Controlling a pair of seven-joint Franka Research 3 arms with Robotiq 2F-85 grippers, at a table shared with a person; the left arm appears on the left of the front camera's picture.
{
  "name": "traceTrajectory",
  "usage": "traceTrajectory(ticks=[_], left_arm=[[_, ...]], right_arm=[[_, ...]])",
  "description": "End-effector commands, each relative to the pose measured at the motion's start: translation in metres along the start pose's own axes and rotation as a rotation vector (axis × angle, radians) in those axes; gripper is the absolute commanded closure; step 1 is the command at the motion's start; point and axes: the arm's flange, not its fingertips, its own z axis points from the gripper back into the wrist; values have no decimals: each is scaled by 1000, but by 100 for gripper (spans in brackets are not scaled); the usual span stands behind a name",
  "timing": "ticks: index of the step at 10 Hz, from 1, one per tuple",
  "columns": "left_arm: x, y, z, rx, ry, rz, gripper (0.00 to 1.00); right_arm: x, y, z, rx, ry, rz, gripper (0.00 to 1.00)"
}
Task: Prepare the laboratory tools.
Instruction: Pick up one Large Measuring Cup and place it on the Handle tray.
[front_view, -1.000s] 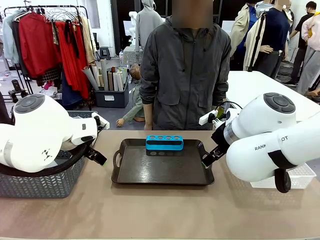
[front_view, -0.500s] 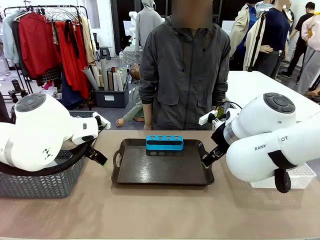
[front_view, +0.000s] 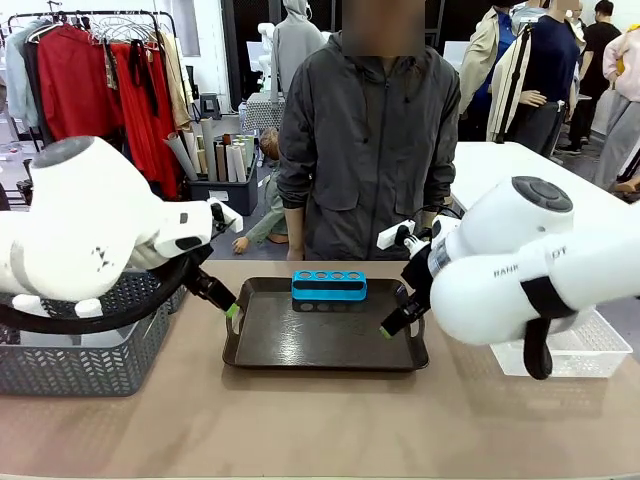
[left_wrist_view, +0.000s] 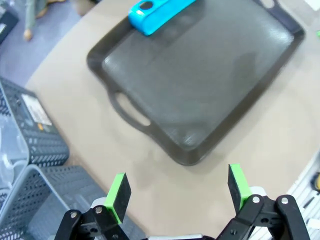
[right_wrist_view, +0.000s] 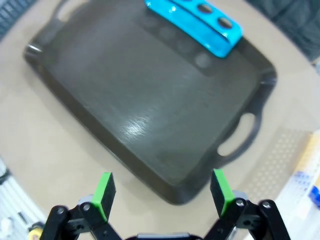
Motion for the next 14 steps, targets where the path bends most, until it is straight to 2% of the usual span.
traceTrajectory(ticks=[1,4,5,9,14], left_arm=[[8,20,12,-123,-17,-32,0],[20,24,32,-250,-74,-80,0],[23,30,40,-256,-116,-114,0],[42,45,78,-182,-243,-123,0],[76,50,97,-161,-289,-147,0]], right_arm=[[19,-20,26,109,1,20,0],[41,-22,72,150,-45,39,0],[47,-26,88,164,-75,60,0],[66,-41,145,190,-191,81,0],[61,-64,174,161,-274,73,0]])
